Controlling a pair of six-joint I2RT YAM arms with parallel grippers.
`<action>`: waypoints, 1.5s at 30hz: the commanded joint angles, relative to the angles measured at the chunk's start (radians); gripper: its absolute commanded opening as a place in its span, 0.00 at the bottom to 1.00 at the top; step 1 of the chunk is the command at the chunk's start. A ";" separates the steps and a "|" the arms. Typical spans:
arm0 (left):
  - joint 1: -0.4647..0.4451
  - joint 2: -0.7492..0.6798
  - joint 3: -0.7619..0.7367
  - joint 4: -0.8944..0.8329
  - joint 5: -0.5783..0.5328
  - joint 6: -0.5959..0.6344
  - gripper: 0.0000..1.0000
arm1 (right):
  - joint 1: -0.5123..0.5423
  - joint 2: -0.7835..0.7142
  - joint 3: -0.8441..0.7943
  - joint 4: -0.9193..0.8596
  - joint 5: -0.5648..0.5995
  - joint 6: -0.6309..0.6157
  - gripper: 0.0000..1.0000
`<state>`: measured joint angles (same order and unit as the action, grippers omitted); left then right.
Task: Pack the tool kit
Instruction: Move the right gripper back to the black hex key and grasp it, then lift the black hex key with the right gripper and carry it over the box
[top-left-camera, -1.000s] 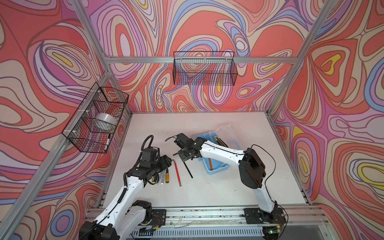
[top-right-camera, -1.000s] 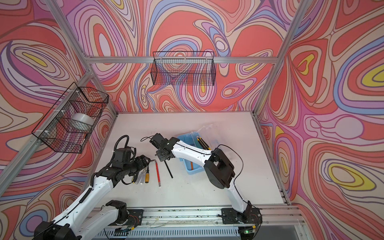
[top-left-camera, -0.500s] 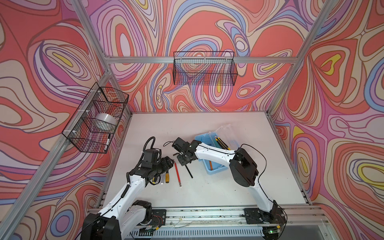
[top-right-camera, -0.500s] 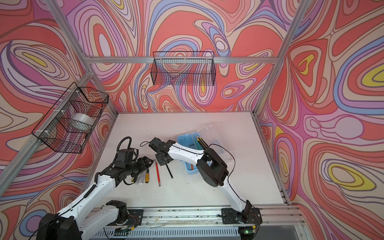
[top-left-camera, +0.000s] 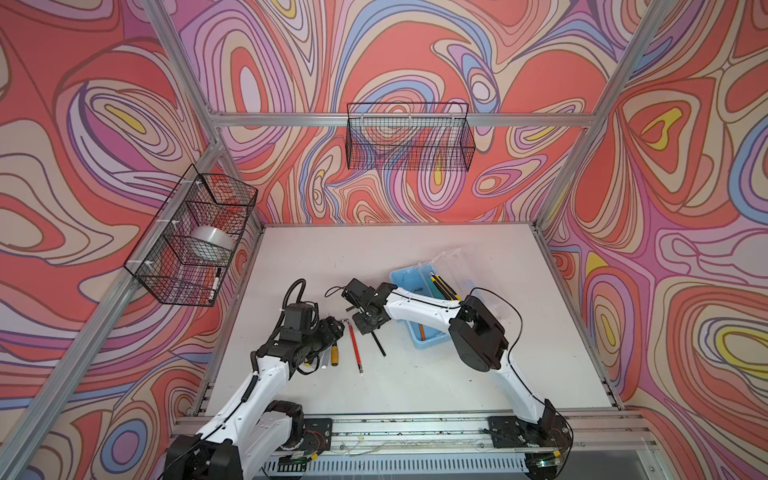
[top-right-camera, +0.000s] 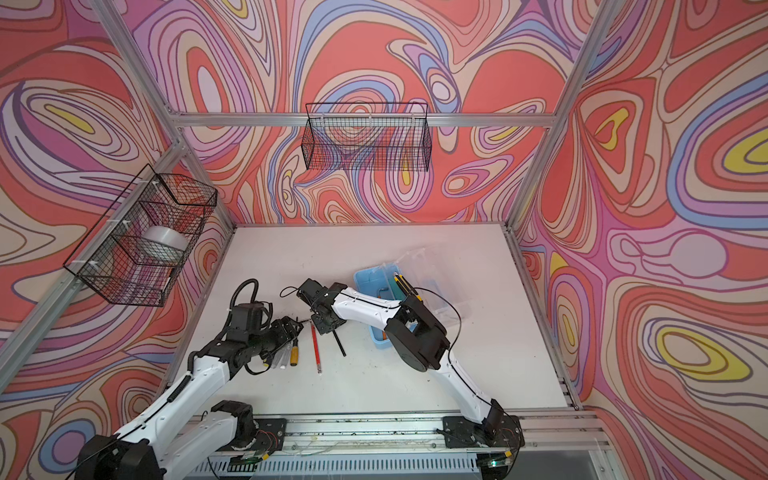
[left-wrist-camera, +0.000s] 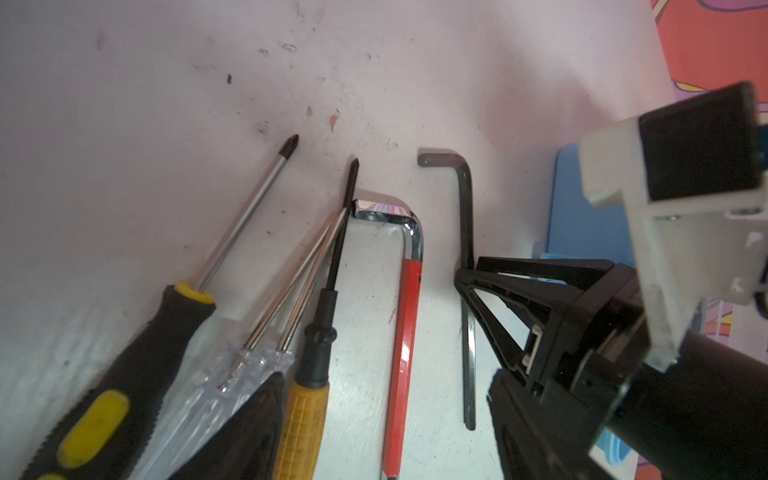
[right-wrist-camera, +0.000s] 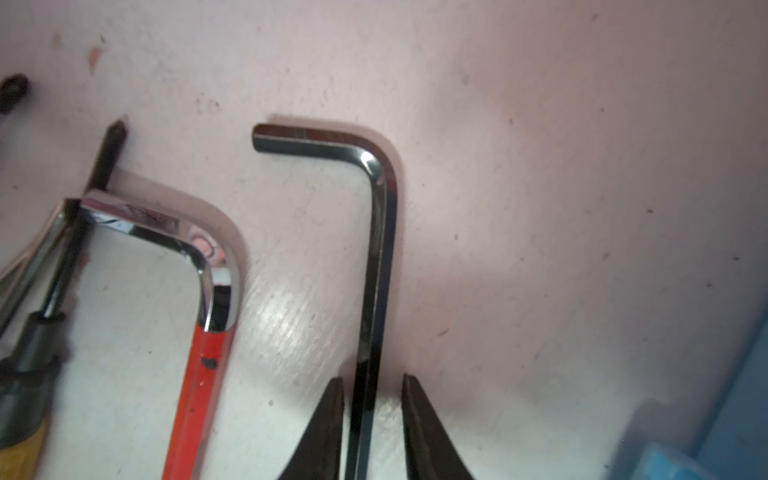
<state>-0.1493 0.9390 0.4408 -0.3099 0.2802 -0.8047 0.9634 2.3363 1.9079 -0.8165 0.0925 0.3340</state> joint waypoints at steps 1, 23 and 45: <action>0.019 -0.016 -0.014 -0.004 0.000 -0.009 0.77 | 0.005 0.028 0.023 -0.014 0.005 0.000 0.24; 0.022 0.075 -0.012 0.080 0.025 -0.007 0.75 | 0.004 0.001 -0.023 -0.028 0.010 0.039 0.00; 0.023 0.078 -0.003 0.071 0.016 0.002 0.75 | -0.035 -0.277 -0.106 -0.027 0.120 0.051 0.00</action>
<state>-0.1352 1.0161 0.4355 -0.2417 0.3061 -0.8051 0.9512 2.1399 1.8259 -0.8272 0.1417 0.3759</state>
